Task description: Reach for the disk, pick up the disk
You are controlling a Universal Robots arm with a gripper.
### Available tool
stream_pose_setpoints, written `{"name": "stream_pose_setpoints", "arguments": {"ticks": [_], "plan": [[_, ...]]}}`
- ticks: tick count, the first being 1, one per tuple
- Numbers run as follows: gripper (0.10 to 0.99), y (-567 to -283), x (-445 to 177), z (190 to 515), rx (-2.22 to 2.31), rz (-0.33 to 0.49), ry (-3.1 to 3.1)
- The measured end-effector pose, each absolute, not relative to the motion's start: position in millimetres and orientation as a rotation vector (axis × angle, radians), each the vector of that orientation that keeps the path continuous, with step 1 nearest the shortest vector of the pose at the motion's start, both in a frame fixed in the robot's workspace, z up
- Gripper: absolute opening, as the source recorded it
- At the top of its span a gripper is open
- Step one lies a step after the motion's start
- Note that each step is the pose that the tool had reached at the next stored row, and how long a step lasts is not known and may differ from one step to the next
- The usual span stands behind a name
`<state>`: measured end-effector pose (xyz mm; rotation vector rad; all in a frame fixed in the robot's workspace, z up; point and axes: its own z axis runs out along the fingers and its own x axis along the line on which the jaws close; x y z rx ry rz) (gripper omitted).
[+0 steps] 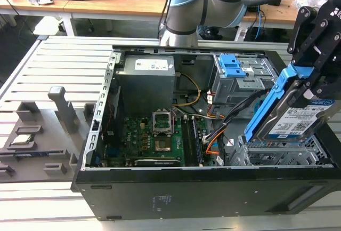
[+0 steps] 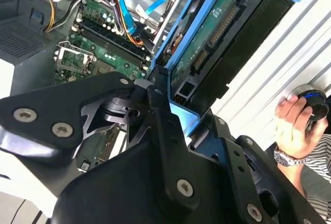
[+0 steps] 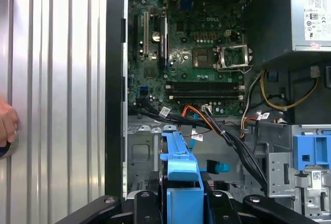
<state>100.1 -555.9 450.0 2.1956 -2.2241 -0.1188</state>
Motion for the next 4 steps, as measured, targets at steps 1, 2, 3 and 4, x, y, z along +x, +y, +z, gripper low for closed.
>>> {"name": "stream_pose_setpoints", "arguments": {"ticks": [1,2,3,4], "plan": [[0.369,-555.9,100.1,450.0,2.196,-0.119,-2.224],[0.369,-555.9,100.2,450.0,2.196,-0.118,-2.224],[0.369,-555.9,100.1,450.1,2.195,-0.118,-2.224],[0.369,-555.9,100.1,450.1,2.195,-0.118,-2.224]]}}
